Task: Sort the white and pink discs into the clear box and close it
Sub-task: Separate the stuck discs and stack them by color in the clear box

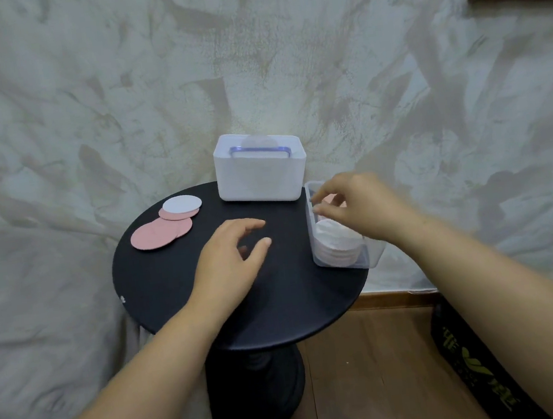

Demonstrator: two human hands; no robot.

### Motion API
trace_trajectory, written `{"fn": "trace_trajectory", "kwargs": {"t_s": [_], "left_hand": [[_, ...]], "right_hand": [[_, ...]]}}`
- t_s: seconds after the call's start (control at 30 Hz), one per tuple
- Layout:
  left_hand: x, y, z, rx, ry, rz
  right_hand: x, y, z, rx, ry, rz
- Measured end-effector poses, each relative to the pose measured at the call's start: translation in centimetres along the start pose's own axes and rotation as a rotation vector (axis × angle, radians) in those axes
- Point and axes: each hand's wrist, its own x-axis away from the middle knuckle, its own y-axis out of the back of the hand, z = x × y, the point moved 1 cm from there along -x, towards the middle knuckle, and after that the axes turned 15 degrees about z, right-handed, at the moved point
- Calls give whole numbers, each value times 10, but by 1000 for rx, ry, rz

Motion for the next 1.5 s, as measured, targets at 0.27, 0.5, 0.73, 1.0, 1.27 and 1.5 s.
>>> {"fn": "trace_trajectory", "kwargs": {"t_s": [0.27, 0.5, 0.73, 1.0, 1.27, 1.5], "left_hand": [[13, 84, 64, -303, 197, -88], [11, 90, 88, -529, 286, 137], [10, 90, 92, -685, 293, 231], [30, 76, 74, -616, 129, 242], [66, 41, 42, -505, 12, 242], [74, 41, 33, -580, -90, 87]], "right_hand": [[-38, -54, 92, -112, 238, 101], [-125, -111, 121, -83, 224, 152], [-169, -123, 117, 45, 176, 303], [-87, -112, 81, 99, 116, 264], [18, -111, 51, 11, 110, 82], [52, -112, 43, -103, 100, -11]]}}
